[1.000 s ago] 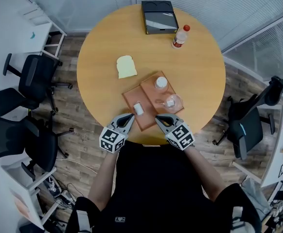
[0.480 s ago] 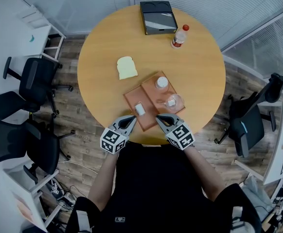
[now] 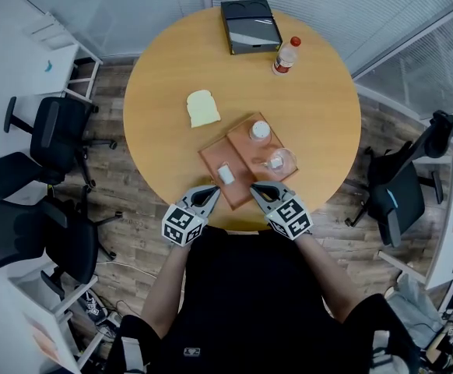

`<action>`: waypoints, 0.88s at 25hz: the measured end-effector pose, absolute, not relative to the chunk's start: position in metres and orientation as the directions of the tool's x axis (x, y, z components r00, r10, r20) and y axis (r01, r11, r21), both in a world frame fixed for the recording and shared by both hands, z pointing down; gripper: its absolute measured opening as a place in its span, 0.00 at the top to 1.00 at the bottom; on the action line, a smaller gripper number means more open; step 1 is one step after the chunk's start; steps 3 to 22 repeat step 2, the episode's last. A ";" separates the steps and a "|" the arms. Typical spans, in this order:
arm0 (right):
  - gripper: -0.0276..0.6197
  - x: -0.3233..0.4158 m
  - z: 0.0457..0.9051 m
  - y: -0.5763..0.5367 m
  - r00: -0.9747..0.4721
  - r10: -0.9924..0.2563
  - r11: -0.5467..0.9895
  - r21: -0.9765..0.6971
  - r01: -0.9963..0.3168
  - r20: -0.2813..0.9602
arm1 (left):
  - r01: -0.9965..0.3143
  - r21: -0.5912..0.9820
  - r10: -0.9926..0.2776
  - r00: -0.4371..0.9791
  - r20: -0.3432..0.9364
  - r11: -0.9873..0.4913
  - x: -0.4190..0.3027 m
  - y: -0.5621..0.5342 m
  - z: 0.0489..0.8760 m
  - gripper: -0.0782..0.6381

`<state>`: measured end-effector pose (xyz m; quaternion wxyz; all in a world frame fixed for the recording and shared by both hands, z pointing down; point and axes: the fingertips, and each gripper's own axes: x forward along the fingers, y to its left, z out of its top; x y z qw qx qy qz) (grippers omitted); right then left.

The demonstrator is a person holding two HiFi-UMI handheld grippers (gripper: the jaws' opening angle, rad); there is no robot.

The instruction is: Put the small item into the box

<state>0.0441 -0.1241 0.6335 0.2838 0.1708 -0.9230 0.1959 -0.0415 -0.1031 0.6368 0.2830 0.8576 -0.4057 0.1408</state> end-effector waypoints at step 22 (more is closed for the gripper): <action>0.95 0.043 0.634 -0.124 -0.780 -0.208 0.863 -0.264 -0.430 0.590 | -0.775 0.370 -0.615 0.632 0.472 -0.512 -0.043 -0.103 0.637 0.88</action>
